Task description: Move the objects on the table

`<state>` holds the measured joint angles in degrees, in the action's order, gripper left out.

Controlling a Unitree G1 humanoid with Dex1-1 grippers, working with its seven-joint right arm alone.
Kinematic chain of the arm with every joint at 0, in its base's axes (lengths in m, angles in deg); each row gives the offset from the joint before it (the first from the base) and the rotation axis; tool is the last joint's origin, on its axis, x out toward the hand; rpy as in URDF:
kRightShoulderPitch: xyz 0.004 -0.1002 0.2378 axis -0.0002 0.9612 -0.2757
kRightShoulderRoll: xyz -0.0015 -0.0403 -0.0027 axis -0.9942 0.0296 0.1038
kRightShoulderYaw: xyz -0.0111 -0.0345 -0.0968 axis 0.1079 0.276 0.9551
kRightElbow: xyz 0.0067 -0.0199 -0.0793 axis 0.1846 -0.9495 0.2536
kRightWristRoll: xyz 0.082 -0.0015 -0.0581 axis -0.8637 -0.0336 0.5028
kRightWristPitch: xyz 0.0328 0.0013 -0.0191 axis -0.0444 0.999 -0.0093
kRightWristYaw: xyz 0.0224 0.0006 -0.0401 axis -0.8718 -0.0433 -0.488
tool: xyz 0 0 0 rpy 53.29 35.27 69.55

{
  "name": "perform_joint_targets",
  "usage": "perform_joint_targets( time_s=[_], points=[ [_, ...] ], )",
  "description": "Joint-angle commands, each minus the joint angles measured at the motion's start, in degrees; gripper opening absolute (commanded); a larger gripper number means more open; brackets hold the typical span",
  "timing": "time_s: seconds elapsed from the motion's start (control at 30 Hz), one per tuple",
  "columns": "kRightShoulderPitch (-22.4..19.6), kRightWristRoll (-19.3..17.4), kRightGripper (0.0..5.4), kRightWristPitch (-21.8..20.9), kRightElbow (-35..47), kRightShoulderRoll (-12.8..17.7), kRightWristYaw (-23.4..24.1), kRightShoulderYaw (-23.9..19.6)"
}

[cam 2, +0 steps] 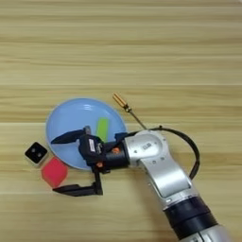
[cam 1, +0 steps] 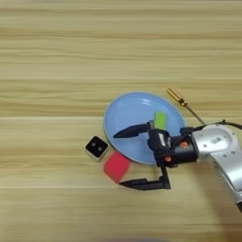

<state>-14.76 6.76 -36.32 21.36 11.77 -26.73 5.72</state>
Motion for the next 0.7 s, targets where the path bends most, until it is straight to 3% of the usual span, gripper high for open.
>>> perform_joint_targets(
  time_s=[0.03, 0.63, 0.7],
  points=[
    [-3.8, 1.7, 5.37, -3.5, 0.4, 0.4, 2.5, -0.2],
    [-4.3, 7.1, 5.37, -11.7, -3.5, 0.3, 4.0, 2.0],
    [-4.4, 7.4, 5.14, -12.1, -3.7, 0.2, 4.1, 2.3]
  ],
)
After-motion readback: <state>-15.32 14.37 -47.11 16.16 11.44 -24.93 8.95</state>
